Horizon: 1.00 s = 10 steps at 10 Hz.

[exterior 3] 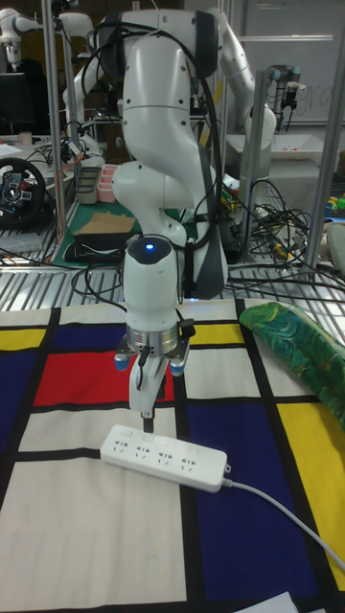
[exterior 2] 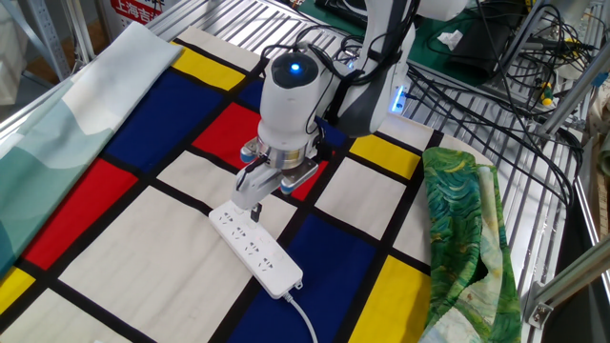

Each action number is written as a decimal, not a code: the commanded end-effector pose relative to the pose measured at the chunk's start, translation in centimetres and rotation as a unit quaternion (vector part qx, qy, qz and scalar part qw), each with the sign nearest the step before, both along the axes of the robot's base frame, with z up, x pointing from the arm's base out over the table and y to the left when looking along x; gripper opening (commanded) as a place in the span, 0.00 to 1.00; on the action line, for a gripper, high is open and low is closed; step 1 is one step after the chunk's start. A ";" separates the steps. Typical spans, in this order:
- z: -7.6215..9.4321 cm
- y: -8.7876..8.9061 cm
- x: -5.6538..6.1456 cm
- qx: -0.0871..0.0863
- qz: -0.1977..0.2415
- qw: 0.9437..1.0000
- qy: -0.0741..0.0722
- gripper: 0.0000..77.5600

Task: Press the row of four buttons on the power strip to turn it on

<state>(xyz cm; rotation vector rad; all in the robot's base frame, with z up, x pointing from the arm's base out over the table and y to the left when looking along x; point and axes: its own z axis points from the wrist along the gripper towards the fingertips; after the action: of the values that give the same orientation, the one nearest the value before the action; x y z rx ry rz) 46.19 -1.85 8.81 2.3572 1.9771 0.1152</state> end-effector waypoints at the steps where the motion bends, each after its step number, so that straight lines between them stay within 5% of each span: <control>1: -0.3 -0.1 0.2 0.001 -0.001 1.000 -0.003 1.00; 10: -0.3 0.2 0.6 0.002 0.004 1.000 -0.002 1.00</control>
<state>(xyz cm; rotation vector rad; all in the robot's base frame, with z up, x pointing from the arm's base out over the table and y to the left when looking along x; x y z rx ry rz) 46.69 -1.64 8.41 2.3518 1.9848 0.1217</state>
